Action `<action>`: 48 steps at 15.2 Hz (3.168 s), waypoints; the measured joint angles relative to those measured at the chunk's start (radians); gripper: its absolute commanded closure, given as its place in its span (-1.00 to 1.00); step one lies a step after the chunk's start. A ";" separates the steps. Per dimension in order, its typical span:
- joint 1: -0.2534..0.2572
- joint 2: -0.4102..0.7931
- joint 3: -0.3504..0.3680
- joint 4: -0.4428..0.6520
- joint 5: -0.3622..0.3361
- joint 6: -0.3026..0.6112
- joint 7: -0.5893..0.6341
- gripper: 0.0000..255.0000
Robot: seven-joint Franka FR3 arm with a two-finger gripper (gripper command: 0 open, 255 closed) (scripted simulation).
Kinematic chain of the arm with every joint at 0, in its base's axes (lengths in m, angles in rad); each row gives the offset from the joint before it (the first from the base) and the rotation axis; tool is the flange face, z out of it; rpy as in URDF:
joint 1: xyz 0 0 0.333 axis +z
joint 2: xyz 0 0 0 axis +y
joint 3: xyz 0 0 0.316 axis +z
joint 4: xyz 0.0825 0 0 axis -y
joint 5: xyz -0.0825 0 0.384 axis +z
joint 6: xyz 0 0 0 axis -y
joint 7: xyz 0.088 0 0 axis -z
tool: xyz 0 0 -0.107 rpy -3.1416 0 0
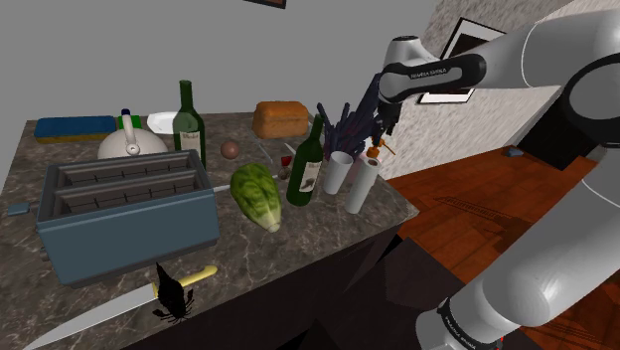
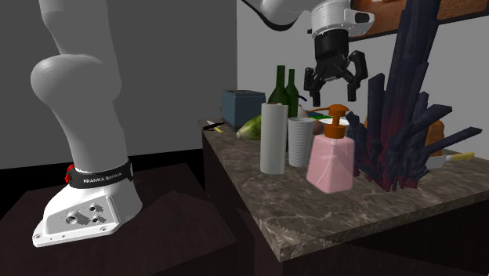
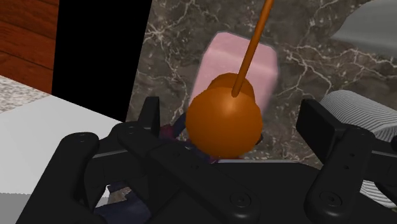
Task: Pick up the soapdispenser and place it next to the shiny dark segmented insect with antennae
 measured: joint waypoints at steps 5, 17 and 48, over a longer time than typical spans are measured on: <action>-0.010 0.028 -0.009 -0.032 -0.005 0.063 0.000 -1.00; -0.012 0.035 -0.011 -0.045 -0.007 0.084 0.002 1.00; -0.004 -0.041 -0.004 0.187 0.014 -0.216 -0.070 1.00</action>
